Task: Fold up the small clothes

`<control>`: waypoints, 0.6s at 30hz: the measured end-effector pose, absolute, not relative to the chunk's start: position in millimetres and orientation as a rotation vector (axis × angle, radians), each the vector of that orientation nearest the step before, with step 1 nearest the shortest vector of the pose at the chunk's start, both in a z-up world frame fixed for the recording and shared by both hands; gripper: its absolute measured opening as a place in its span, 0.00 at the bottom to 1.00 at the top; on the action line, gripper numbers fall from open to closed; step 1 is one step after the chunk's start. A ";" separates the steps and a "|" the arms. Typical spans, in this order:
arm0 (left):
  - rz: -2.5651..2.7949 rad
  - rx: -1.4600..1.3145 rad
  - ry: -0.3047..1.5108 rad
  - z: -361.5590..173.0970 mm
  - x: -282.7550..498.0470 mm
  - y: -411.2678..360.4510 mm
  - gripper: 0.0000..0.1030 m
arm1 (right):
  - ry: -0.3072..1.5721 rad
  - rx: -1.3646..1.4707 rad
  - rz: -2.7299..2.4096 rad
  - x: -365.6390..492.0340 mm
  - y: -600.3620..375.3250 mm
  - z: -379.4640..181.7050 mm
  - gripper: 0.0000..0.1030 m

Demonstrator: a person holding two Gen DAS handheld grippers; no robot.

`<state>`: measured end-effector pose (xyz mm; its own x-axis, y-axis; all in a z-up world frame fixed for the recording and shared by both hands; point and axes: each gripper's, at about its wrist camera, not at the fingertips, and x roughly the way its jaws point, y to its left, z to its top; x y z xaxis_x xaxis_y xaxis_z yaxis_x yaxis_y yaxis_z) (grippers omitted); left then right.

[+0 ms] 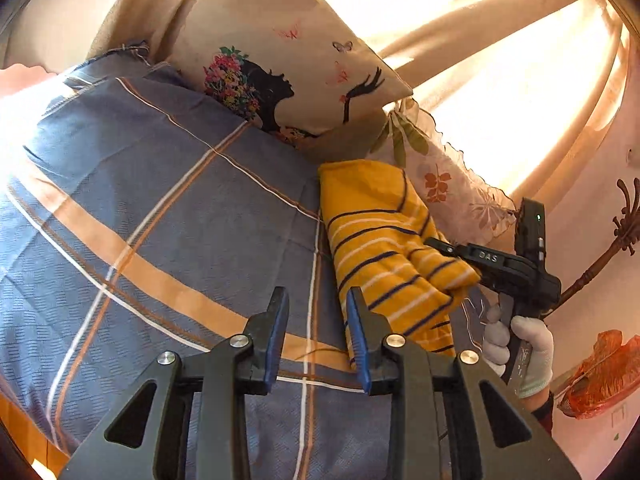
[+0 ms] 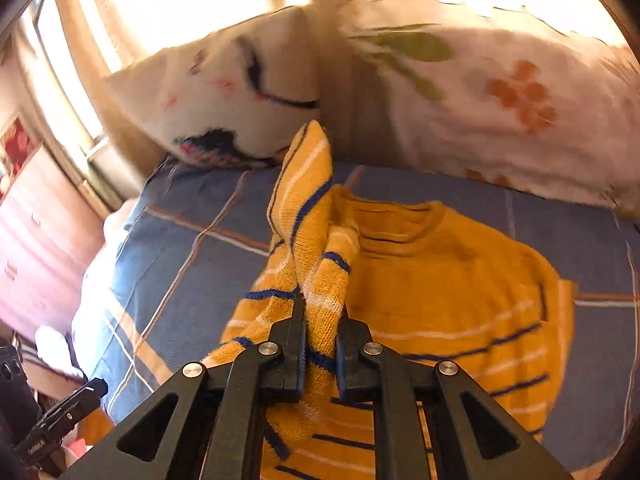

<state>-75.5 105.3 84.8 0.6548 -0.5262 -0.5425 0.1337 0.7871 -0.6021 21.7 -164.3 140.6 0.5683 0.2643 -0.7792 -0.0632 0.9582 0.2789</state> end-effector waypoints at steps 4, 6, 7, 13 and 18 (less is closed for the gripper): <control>-0.461 -0.531 0.853 70.9 -63.1 64.5 0.30 | 0.954 0.389 0.057 -18.2 -261.0 113.0 0.11; -0.483 -0.504 0.887 65.8 -57.4 44.4 0.30 | 0.966 0.469 0.020 -36.7 -295.0 93.7 0.10; -0.494 -0.491 0.904 64.1 -52.9 34.3 0.30 | 0.964 0.511 0.019 -46.2 -308.3 87.0 0.10; -0.583 -0.356 0.932 65.8 -28.7 -32.4 0.41 | 0.908 0.554 -0.002 -88.8 -328.0 75.9 0.06; -0.620 -0.294 1.013 42.6 -8.6 -79.1 0.45 | 0.860 0.491 0.019 -88.1 -322.3 90.2 0.08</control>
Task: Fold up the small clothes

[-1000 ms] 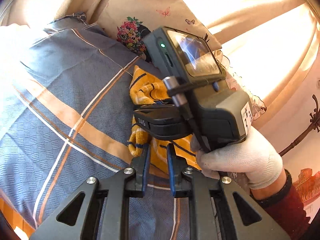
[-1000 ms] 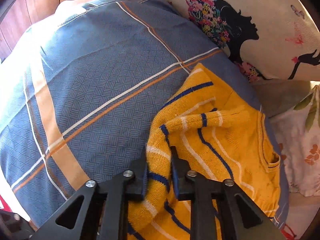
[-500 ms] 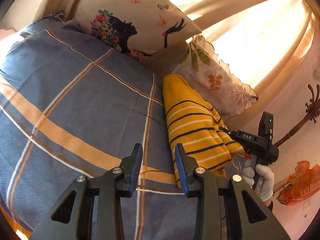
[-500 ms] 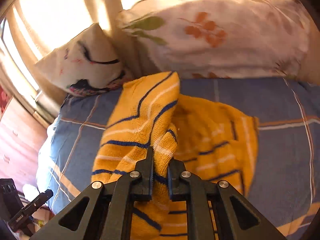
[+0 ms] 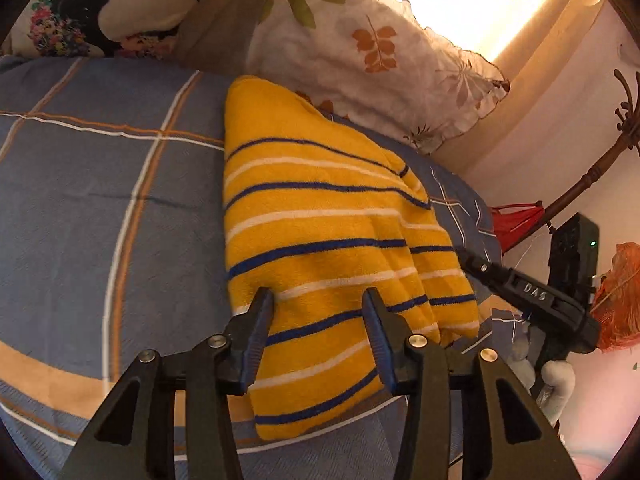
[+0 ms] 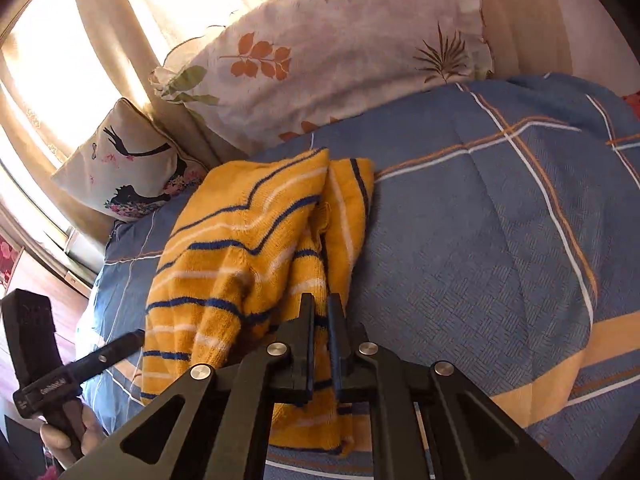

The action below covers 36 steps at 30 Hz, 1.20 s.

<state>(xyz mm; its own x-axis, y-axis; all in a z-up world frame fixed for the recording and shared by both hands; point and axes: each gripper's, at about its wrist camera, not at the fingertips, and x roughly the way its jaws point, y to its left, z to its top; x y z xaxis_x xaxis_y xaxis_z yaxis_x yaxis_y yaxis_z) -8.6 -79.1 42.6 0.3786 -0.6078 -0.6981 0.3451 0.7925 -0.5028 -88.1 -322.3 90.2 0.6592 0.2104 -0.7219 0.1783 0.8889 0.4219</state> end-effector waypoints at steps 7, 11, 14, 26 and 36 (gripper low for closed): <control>-0.592 -0.221 0.979 38.2 -17.8 -95.5 0.53 | 0.858 0.450 0.022 -27.0 -314.2 104.4 0.56; -0.616 -0.252 0.981 49.9 -19.4 -86.2 0.53 | 0.980 0.566 0.091 14.4 -314.4 70.1 0.17; -0.629 -0.270 0.935 66.9 -22.1 -69.6 0.53 | 0.865 0.613 0.127 -5.1 -327.4 92.3 0.09; -0.652 -0.347 1.061 27.2 47.6 -71.0 0.68 | 0.855 0.609 0.022 -55.8 -363.6 80.5 0.47; -0.775 -0.407 1.129 16.8 79.9 -107.4 0.48 | 0.934 0.777 0.121 7.2 -360.9 45.5 0.37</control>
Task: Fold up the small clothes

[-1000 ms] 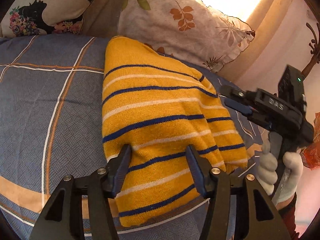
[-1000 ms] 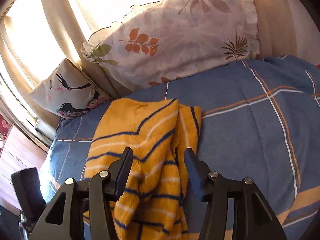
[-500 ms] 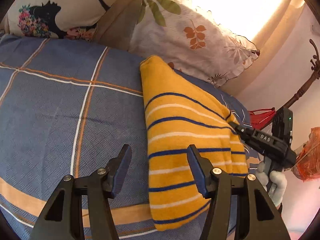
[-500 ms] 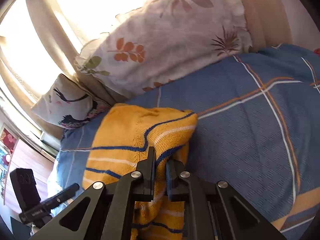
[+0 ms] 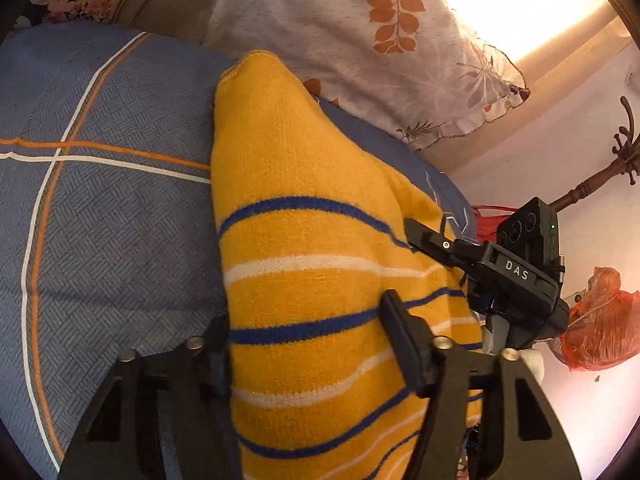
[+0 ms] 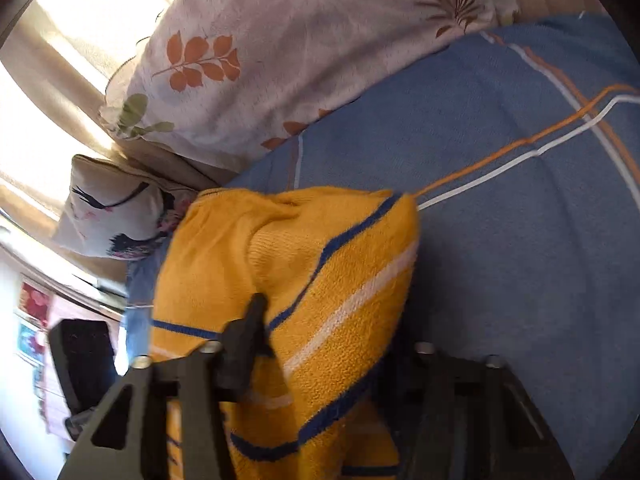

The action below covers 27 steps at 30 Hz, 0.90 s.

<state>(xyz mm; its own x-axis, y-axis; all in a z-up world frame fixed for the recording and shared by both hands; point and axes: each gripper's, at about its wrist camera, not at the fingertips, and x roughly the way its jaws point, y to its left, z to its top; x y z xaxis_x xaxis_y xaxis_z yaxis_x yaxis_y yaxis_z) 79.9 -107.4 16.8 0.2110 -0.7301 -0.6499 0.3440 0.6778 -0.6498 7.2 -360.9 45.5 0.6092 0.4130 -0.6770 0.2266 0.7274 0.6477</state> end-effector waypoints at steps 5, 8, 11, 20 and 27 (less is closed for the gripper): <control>-0.759 -0.419 1.063 57.7 92.4 -81.9 0.37 | 0.868 0.665 0.167 21.0 -332.9 90.5 0.29; -0.652 -0.367 1.033 68.6 107.3 -73.5 0.42 | 0.822 0.673 0.182 35.1 -328.0 101.1 0.32; -0.485 -0.274 1.059 58.2 116.9 -64.9 0.44 | 0.876 0.657 0.094 54.8 -326.3 84.7 0.35; -0.510 -0.254 0.960 66.1 57.0 -40.3 0.50 | 0.726 0.456 0.059 -3.3 -289.1 129.5 0.37; -0.506 -0.211 1.048 34.1 39.6 -51.5 0.51 | 0.795 0.529 -0.088 -19.1 -302.5 90.6 0.44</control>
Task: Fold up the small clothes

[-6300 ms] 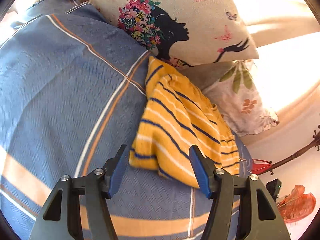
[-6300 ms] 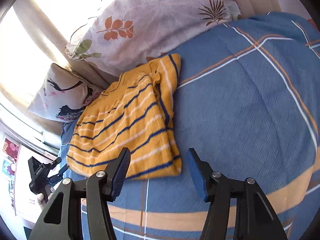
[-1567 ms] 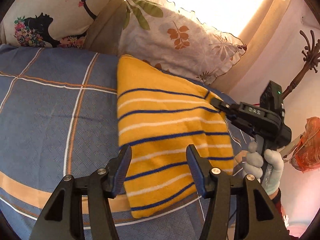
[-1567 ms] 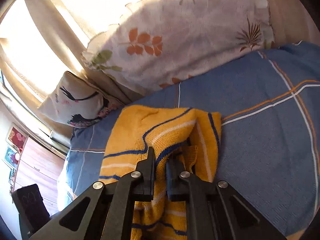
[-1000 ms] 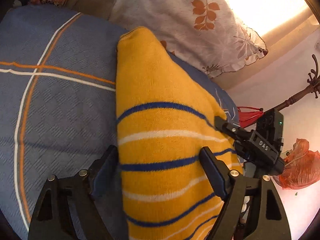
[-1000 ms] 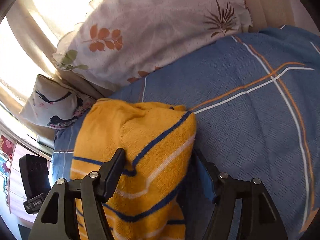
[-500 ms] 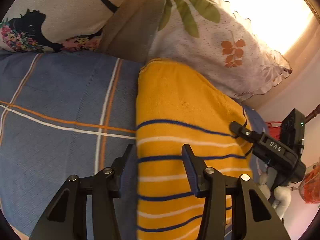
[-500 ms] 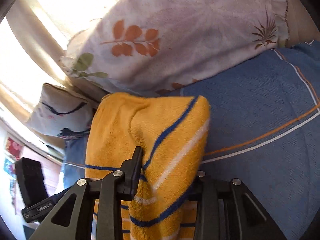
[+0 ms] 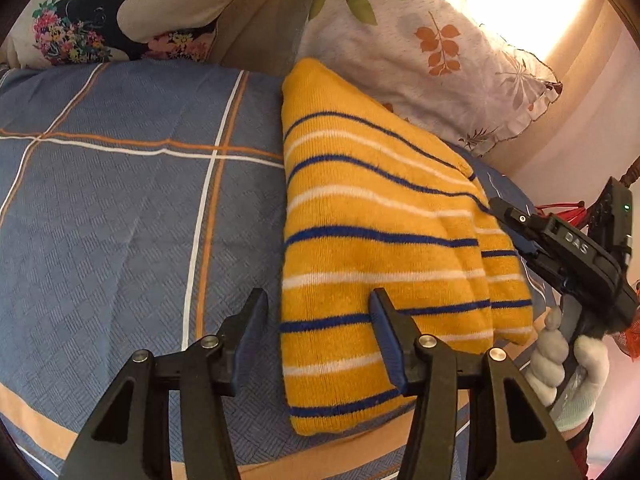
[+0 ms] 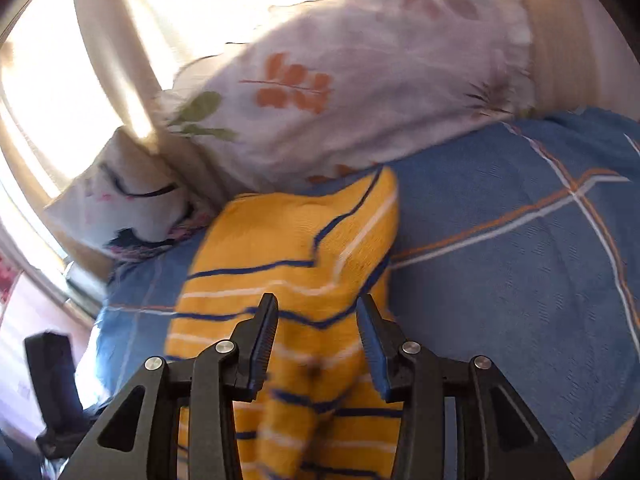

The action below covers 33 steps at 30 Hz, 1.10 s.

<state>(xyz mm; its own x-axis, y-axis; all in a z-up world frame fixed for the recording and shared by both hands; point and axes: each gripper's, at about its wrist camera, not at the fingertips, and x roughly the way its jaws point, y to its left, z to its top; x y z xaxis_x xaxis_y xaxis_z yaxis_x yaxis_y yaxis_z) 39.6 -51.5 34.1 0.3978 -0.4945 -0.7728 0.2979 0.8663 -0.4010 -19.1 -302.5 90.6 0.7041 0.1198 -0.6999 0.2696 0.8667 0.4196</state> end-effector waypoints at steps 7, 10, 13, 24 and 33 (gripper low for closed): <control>-0.486 -0.193 0.981 44.1 12.1 -43.0 0.51 | 0.694 0.529 -0.109 -51.8 -314.1 115.5 0.43; -0.469 -0.219 0.932 53.3 -1.7 -36.9 0.51 | 0.715 0.539 0.162 -51.1 -274.8 119.0 0.43; -0.420 -0.184 0.842 73.0 -16.2 -30.0 0.52 | 0.809 0.493 0.213 -41.5 -248.1 98.4 0.43; -0.163 -0.071 0.428 136.7 -84.7 -3.8 0.96 | 0.661 0.445 -0.144 -107.1 -271.6 120.4 0.40; -0.028 0.074 0.405 134.8 -111.1 -10.7 1.00 | 0.573 0.298 -0.165 -154.1 -211.5 142.8 0.66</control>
<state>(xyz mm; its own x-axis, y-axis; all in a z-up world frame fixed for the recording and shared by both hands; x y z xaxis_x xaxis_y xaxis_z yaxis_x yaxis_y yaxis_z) -111.1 -10.7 134.8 0.9186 -0.0125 -0.3950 0.0422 0.9969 0.0666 -154.1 -211.5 142.8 0.8290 -0.0706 -0.5548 0.2351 0.9441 0.2312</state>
